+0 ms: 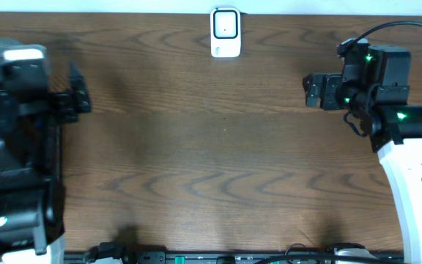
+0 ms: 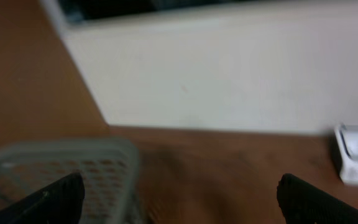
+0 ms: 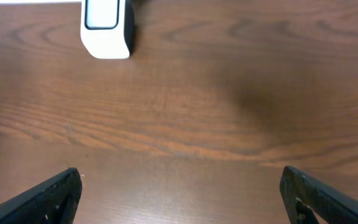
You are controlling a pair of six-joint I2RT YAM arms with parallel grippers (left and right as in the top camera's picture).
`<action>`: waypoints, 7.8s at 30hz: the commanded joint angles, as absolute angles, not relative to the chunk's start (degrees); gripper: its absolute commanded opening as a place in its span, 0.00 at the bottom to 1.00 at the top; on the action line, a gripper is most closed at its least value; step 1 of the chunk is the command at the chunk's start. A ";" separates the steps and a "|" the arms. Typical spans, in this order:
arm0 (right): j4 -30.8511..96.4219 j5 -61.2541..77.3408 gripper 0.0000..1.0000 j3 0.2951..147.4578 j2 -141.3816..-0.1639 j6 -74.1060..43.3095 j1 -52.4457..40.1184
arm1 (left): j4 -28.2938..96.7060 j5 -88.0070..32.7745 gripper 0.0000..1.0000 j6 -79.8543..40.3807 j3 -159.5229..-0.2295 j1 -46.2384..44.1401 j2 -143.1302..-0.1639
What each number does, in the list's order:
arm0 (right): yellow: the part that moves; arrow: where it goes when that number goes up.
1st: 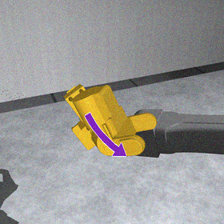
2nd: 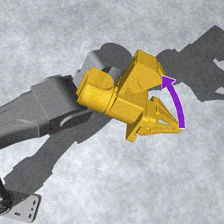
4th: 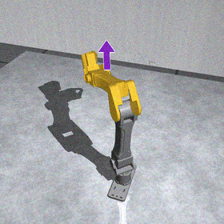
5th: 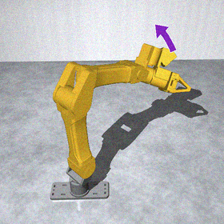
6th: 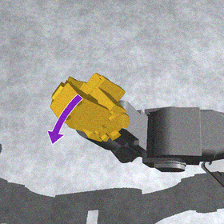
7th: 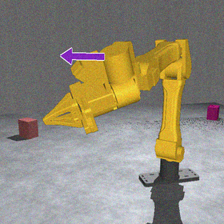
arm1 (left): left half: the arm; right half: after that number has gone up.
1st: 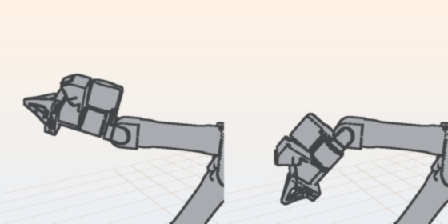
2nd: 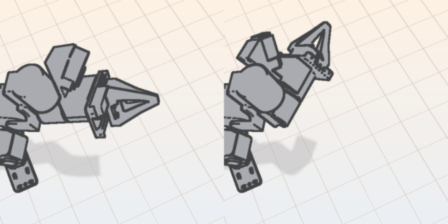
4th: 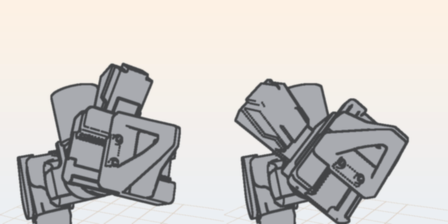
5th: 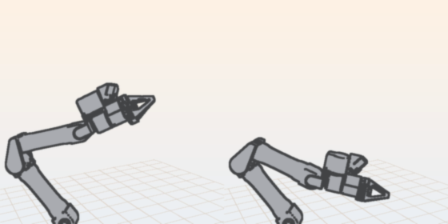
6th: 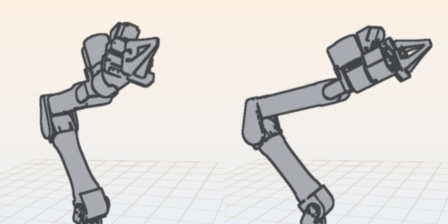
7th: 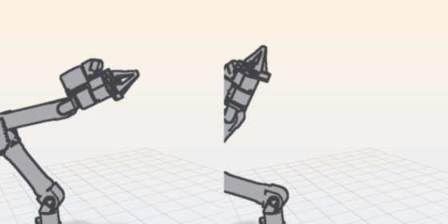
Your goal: Scan the item barcode
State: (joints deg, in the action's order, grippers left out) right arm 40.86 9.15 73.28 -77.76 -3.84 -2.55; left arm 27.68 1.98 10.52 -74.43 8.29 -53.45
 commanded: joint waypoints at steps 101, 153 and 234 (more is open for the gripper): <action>21.98 13.80 0.99 45.93 -87.02 -3.53 -9.85 | 45.69 17.61 0.93 -41.23 -76.93 48.03 -101.08; 21.54 14.02 0.99 45.93 -87.35 -3.57 -9.87 | 43.72 17.67 0.98 -40.99 -76.93 46.96 -103.50; 20.03 14.02 0.99 45.93 -87.35 -3.55 -9.87 | 45.50 10.46 0.07 -40.99 -79.42 40.88 -90.06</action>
